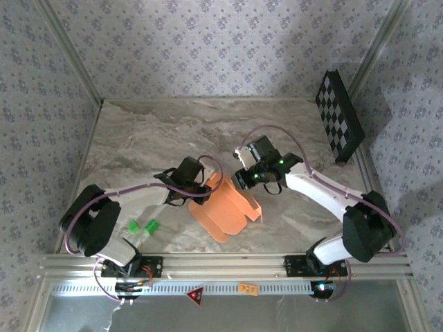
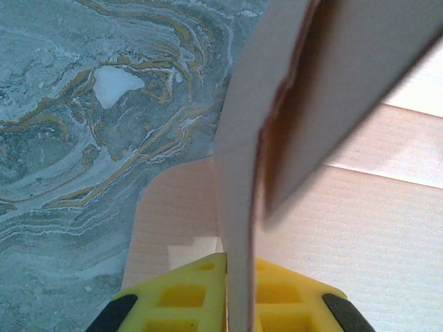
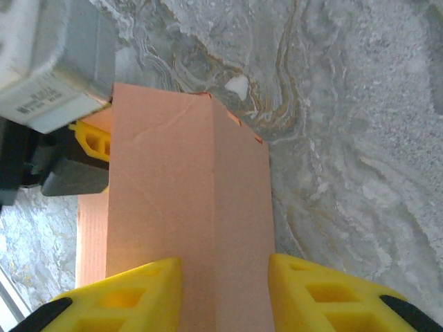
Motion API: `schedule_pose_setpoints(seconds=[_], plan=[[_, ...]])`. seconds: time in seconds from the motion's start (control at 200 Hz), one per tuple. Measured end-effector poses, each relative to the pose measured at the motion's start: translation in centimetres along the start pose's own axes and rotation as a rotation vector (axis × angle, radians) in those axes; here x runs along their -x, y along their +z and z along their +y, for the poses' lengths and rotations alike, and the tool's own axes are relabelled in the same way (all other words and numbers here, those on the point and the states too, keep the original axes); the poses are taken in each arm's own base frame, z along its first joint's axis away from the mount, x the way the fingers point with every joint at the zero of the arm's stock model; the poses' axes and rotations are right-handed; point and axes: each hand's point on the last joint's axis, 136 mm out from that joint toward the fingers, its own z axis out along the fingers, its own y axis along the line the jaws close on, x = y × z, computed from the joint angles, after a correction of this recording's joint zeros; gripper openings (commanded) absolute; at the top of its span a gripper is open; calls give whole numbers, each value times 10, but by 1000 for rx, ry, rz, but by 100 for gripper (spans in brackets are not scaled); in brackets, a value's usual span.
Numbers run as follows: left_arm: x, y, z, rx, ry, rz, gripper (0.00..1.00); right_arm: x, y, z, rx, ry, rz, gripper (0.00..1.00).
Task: Fold the paper box
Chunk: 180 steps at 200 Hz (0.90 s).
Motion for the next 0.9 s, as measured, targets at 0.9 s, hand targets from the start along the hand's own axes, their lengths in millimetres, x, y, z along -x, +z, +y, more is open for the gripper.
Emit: schedule_pose_setpoints(seconds=[0.9], plan=[[45, -53, -28, -84, 27, -172, 44, -5, 17, -2, 91, 61, -17, 27]])
